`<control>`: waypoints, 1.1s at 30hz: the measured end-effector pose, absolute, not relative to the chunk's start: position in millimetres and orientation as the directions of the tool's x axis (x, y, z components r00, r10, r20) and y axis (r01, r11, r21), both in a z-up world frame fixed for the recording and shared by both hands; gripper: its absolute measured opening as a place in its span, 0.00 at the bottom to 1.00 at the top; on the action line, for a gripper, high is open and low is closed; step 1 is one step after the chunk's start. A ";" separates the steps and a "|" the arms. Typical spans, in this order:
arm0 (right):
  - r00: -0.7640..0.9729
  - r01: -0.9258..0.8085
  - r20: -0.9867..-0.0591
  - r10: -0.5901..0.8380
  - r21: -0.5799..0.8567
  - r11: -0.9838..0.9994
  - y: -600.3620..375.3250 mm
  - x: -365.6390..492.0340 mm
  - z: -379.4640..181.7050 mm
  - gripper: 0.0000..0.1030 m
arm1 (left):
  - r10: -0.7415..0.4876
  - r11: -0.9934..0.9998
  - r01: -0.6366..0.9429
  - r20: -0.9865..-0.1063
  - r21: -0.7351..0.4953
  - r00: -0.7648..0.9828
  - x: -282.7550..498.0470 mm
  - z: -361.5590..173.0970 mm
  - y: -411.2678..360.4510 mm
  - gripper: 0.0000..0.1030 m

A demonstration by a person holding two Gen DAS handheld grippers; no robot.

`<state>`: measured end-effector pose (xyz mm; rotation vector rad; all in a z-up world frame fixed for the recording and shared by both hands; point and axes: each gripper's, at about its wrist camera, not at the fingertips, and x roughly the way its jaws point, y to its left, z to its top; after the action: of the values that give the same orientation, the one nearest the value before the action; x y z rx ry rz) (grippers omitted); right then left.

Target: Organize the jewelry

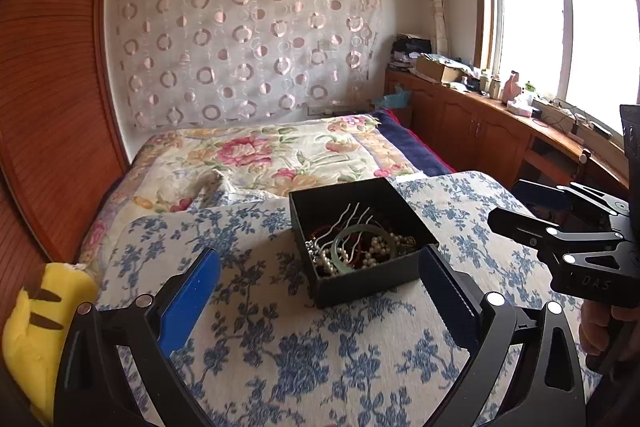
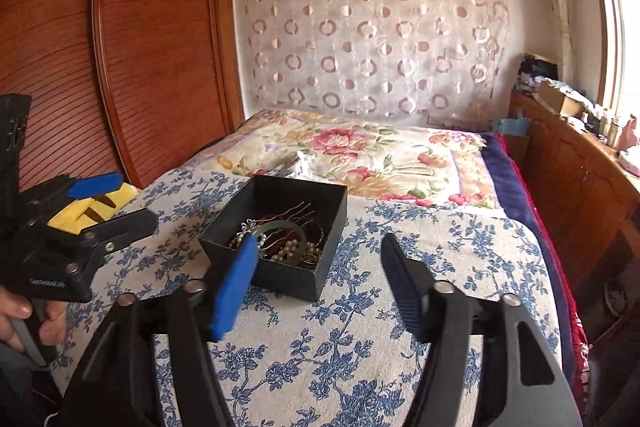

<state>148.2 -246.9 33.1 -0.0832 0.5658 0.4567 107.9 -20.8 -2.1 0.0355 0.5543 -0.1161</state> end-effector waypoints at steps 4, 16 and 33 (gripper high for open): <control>0.757 -0.437 -0.517 0.399 0.053 0.898 -245.7 136.6 35.7 0.89 | -0.078 0.996 0.092 -0.518 0.002 0.852 91.6 2.7 -15.4 0.92; 0.825 -0.363 -0.447 0.346 0.050 0.930 -256.4 95.8 48.5 0.98 | -0.048 0.999 0.036 -0.516 -0.033 0.855 51.3 4.0 1.9 0.92; 0.833 -0.338 -0.449 0.322 0.047 0.940 -253.1 86.4 40.4 0.97 | -0.020 1.000 0.011 -0.502 -0.020 0.864 39.6 -0.3 2.6 0.92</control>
<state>86.4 -253.1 40.4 -0.0352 0.4699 0.3500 39.6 2.6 -0.3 -0.0161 0.5265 -0.0163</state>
